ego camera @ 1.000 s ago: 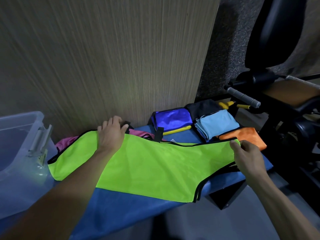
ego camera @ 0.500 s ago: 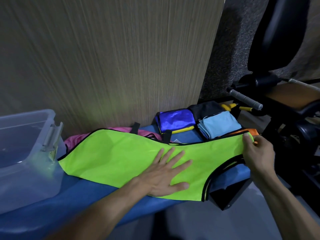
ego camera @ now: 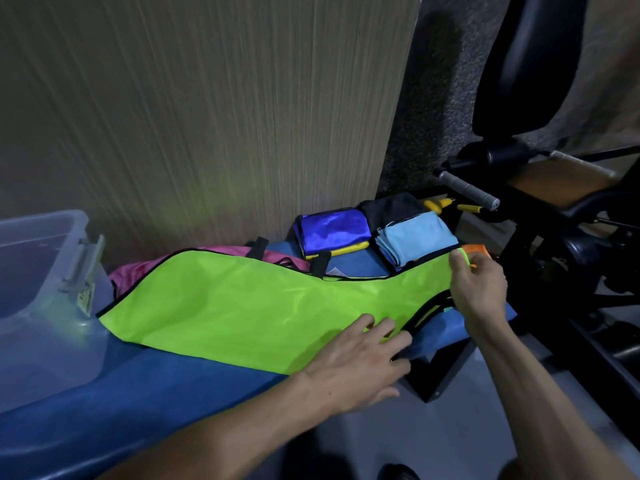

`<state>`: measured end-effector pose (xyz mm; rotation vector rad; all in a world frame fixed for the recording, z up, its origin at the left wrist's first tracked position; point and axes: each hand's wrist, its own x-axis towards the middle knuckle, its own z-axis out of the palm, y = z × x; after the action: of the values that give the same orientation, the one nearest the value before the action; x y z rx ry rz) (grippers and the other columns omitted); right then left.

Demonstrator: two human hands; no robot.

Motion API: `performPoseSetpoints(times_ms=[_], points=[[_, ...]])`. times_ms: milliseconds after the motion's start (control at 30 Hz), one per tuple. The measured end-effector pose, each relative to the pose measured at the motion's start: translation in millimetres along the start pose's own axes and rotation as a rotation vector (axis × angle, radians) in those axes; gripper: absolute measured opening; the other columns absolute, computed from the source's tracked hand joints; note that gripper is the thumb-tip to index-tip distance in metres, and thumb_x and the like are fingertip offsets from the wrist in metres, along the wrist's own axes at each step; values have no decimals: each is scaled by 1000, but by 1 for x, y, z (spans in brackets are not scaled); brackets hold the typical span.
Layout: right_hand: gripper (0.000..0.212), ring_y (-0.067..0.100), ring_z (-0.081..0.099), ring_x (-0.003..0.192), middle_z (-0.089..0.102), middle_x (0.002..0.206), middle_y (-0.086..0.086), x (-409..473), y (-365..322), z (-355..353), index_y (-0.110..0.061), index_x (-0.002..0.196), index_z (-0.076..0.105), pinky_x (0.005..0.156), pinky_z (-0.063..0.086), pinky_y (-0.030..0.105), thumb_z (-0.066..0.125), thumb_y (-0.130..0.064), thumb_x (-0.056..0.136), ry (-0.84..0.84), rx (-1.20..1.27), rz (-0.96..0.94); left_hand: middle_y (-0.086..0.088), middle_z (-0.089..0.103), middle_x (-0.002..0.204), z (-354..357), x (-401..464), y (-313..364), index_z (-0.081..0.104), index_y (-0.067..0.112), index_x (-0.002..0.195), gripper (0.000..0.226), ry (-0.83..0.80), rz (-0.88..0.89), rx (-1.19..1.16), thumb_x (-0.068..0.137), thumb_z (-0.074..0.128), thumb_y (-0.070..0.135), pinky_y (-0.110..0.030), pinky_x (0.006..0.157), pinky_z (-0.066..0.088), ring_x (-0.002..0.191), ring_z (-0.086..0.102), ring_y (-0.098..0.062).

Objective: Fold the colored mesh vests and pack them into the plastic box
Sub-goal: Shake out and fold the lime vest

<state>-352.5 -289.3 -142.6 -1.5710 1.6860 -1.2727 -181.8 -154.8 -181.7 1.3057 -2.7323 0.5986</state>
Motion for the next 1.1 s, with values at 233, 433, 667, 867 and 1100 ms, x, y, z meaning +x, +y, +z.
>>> performPoseSetpoints(times_ms=[233,433,667,867,1100], points=[[38,27,52,62,51,64,4,2,3,-2,-10,75,52,57,41,35,52,-35,104,2,3,37,3,51,114,-3,2,-4,72,31,95,26,-36,59,14,86,69,55,-39,91,43,109,46,-24],[40,39,62,81,60,75,7,2,1,-4,-3,100,64,74,58,53,55,-42,102,-17,-5,109,0,45,137,4,-14,-3,56,28,127,36,59,-36,-275,97,58,48,-42,106,37,125,43,-26],[41,38,66,87,64,75,9,1,-4,-15,-17,91,70,79,58,57,58,-55,86,66,44,151,3,10,169,35,-56,-65,24,37,158,68,-237,-556,-311,99,24,70,-54,125,6,155,1,-27],[43,22,47,63,49,60,3,-5,-34,-27,-9,73,61,65,46,42,61,-50,84,132,162,119,9,-2,171,38,-52,-65,11,43,161,67,-233,-502,-452,100,22,70,-49,125,-10,156,-12,-20],[35,12,43,52,49,55,1,-53,-122,34,-12,66,56,56,35,35,65,-30,94,-242,61,-232,14,67,113,-6,-122,-126,69,25,120,22,211,-690,-673,102,60,31,-13,88,43,104,58,2]])
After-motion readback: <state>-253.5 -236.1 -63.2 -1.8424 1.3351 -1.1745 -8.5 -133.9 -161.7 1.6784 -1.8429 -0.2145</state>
